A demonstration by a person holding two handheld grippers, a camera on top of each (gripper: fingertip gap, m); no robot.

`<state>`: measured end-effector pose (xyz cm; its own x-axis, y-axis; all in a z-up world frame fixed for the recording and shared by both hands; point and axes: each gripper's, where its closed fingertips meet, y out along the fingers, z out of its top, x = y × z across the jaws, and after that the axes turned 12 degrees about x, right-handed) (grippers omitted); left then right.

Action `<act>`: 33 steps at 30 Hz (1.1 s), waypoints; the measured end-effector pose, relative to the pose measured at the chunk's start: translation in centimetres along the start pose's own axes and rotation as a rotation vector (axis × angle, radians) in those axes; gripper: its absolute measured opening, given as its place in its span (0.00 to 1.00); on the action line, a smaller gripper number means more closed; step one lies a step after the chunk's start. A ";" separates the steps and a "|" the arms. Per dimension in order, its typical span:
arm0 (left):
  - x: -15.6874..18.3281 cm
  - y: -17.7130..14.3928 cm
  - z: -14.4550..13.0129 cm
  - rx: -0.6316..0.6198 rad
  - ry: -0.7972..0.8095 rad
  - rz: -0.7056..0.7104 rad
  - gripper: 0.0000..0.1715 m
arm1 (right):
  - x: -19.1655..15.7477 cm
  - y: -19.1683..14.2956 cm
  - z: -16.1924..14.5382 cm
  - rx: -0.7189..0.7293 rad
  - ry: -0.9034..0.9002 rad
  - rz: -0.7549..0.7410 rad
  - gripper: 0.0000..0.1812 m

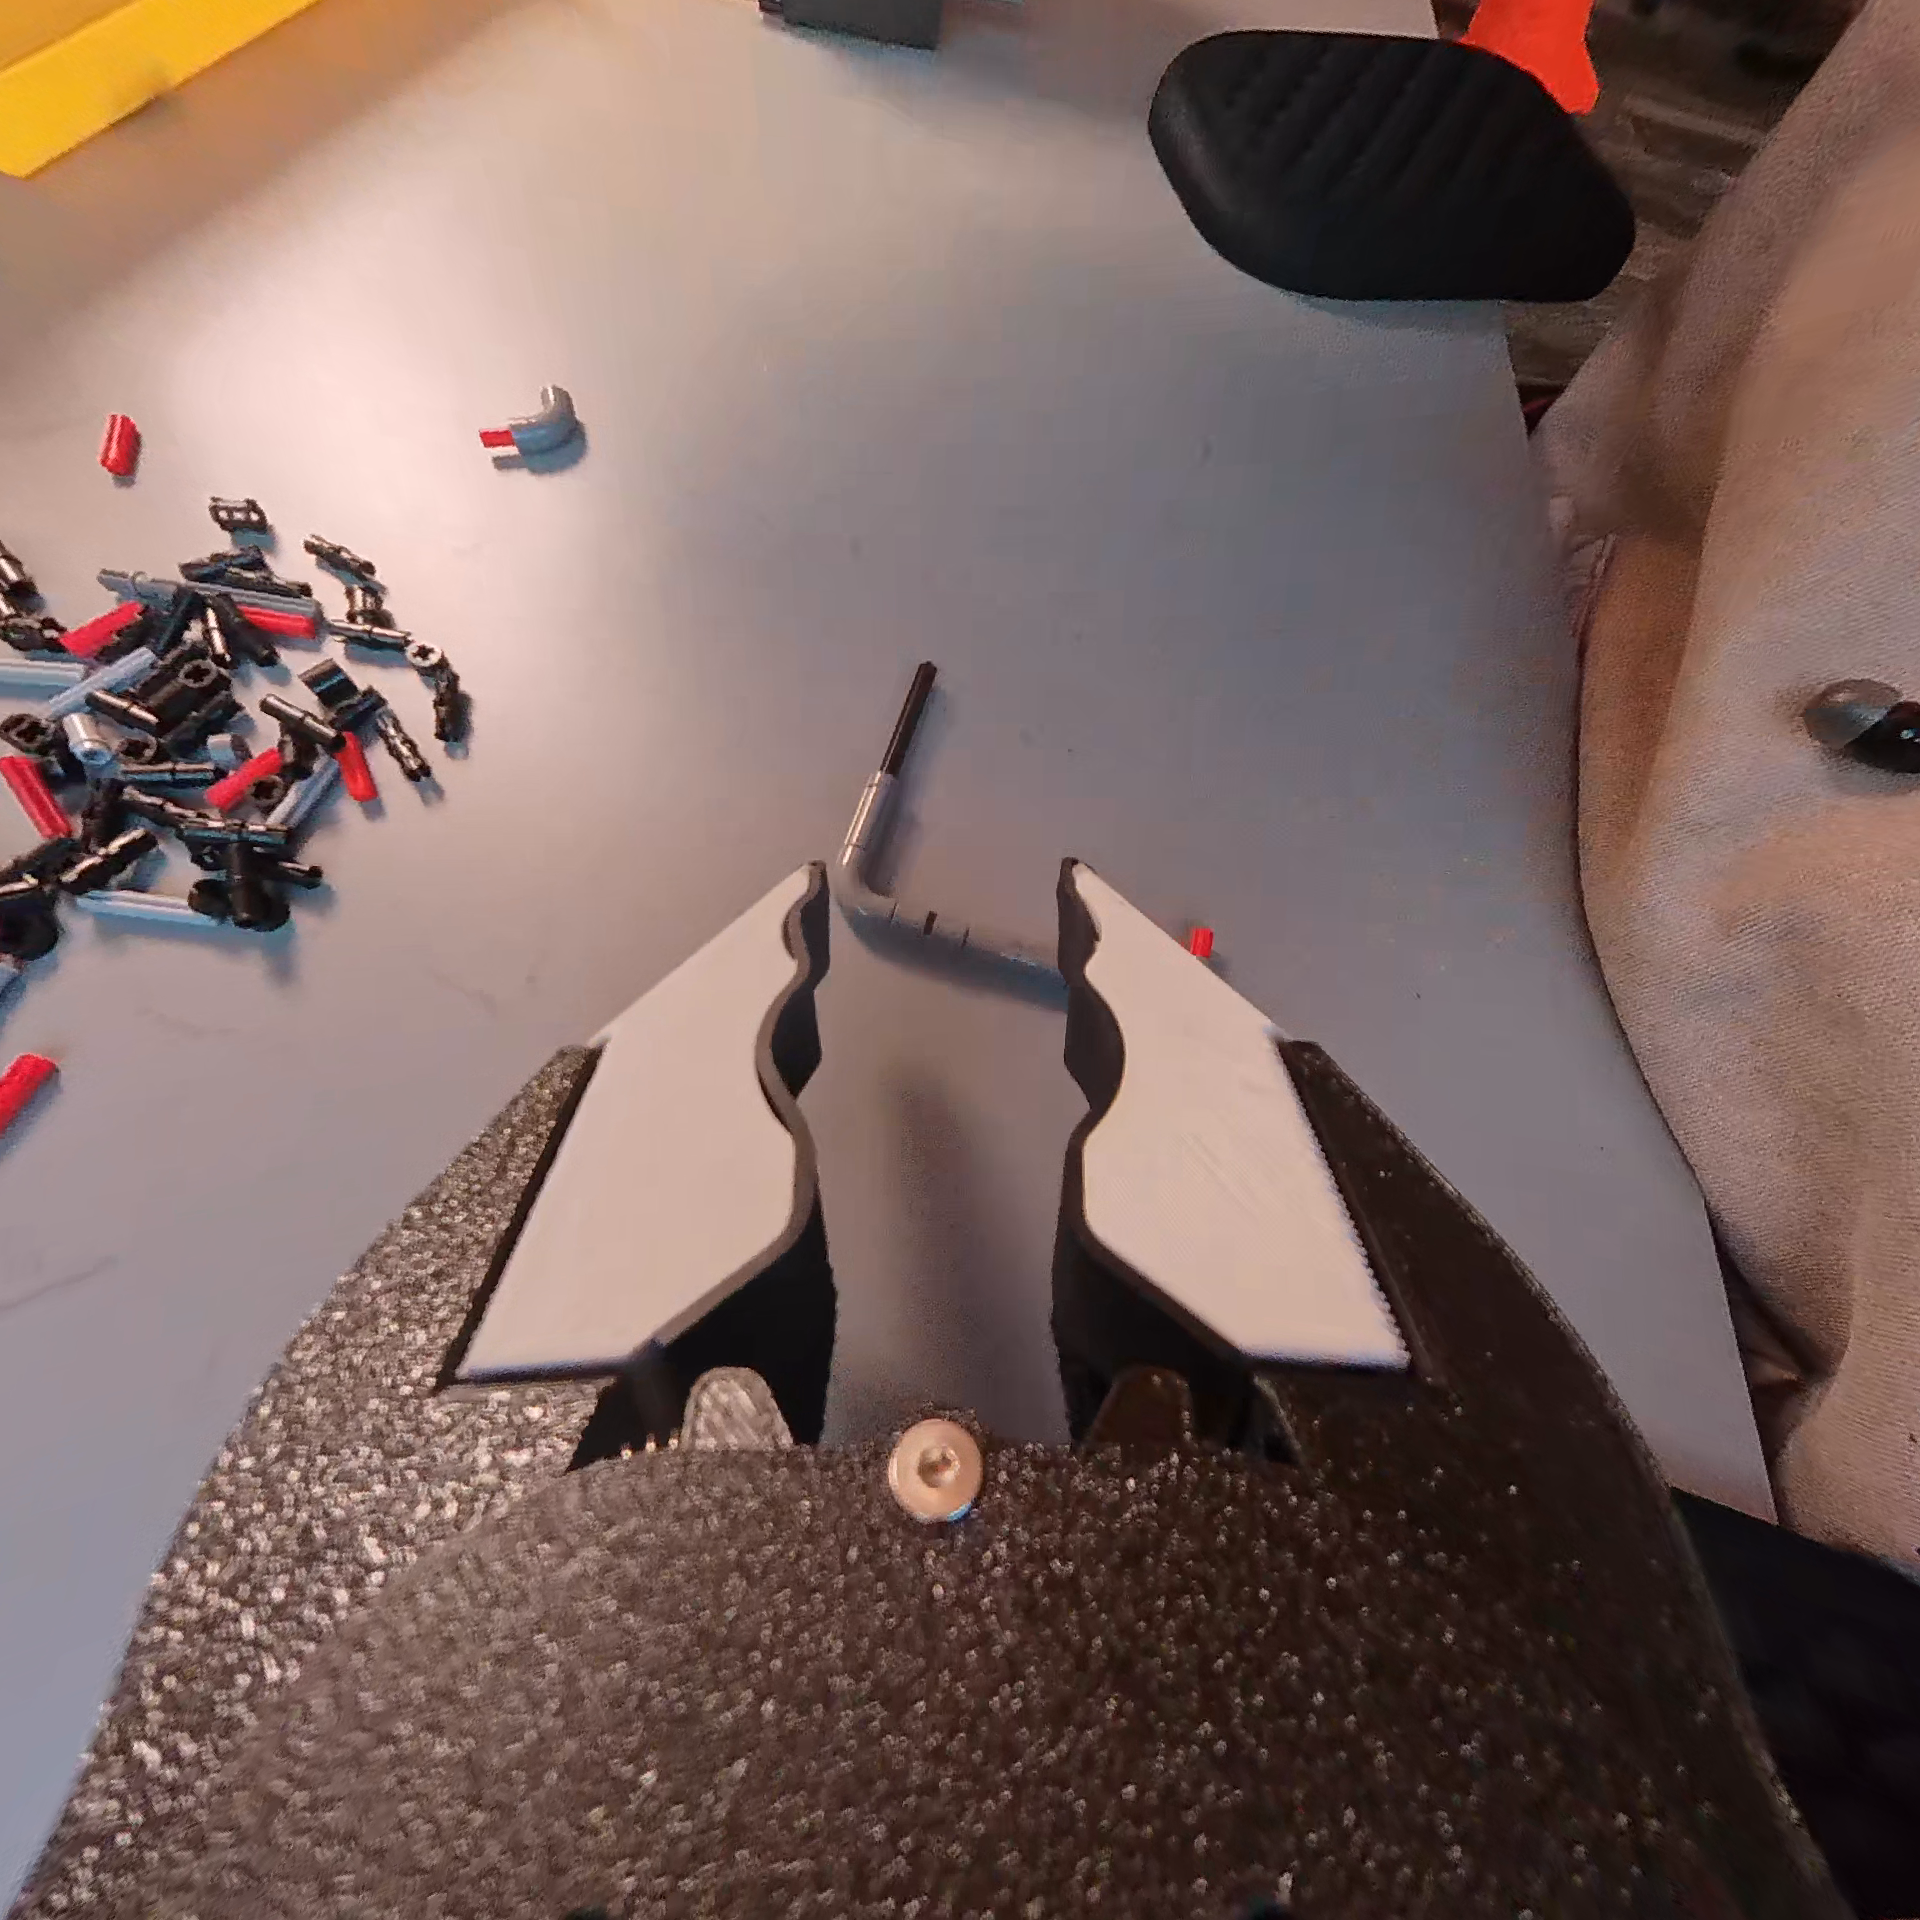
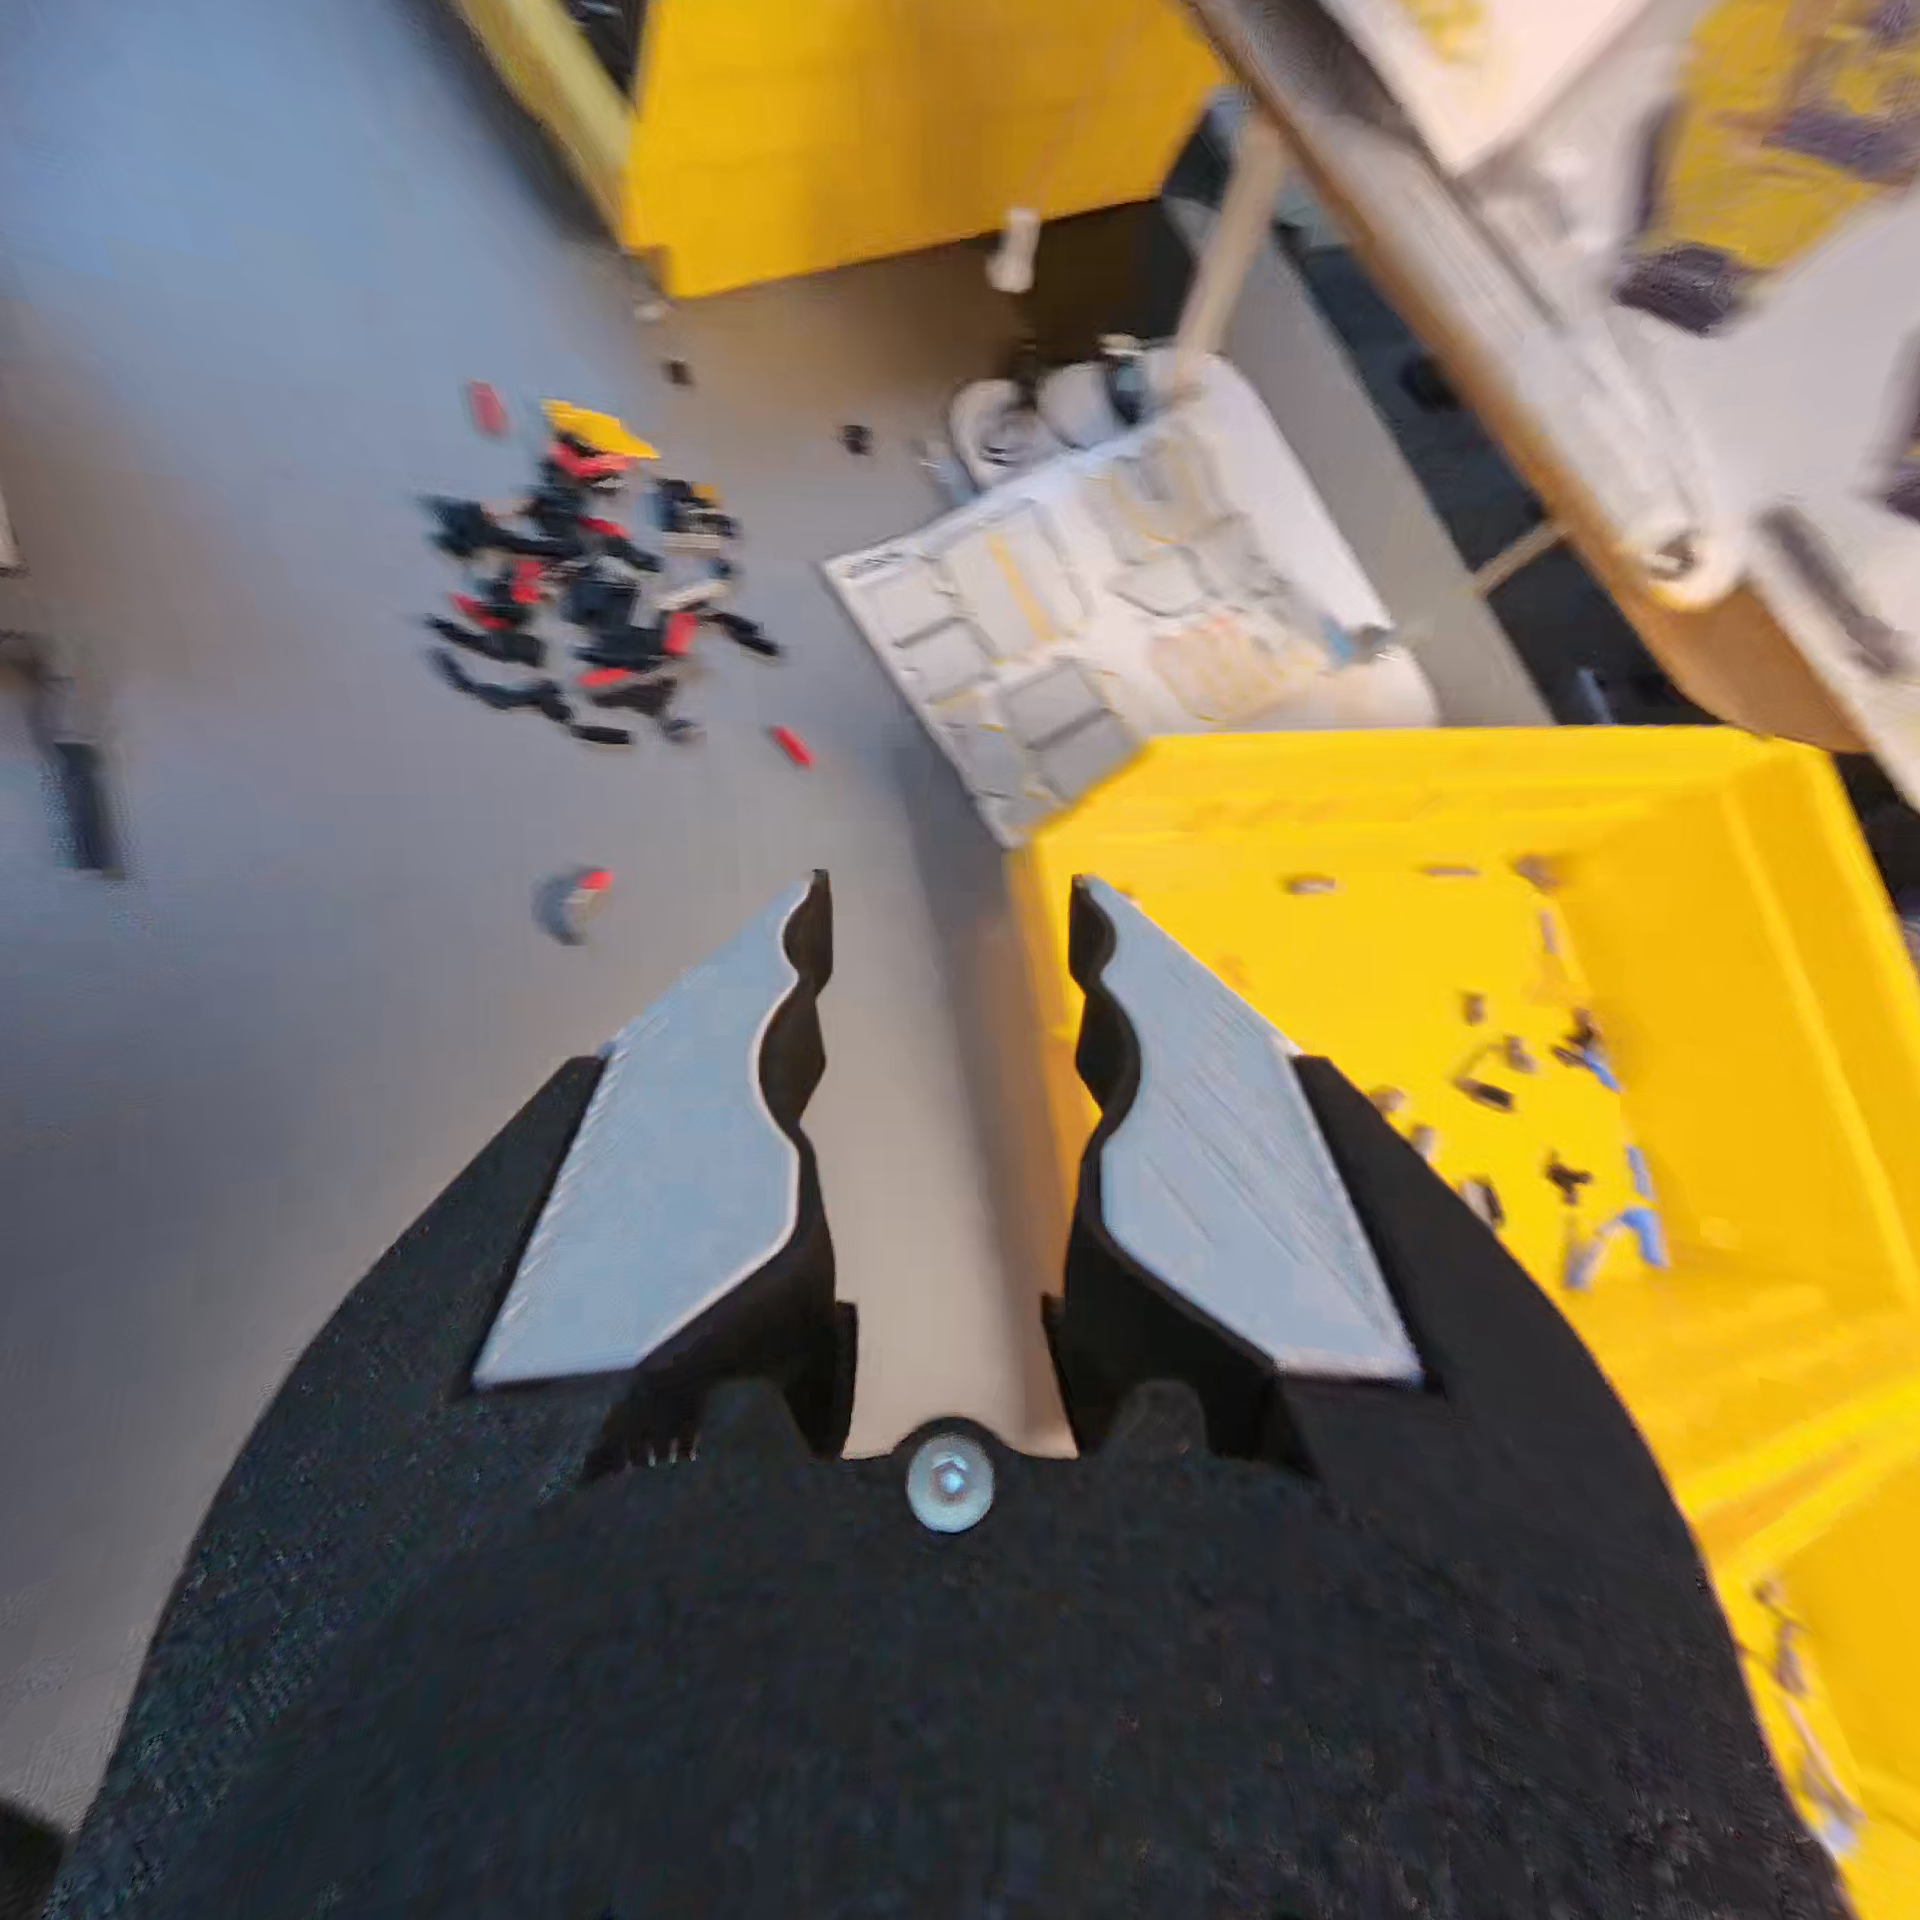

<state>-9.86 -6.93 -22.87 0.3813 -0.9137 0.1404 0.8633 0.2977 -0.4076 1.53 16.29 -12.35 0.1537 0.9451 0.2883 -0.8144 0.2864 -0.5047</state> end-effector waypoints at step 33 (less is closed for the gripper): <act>1.4 2.4 5.8 0.217 0.098 0.079 0.04 | -23.6 2.6 3.4 0.480 0.114 0.441 0.03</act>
<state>-5.29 -5.91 -18.39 0.4253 -0.9048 0.0230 0.8871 0.4116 -0.2090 -6.09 -5.77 -17.73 -0.2146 0.9760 0.0364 -0.9695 -0.2084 -0.1290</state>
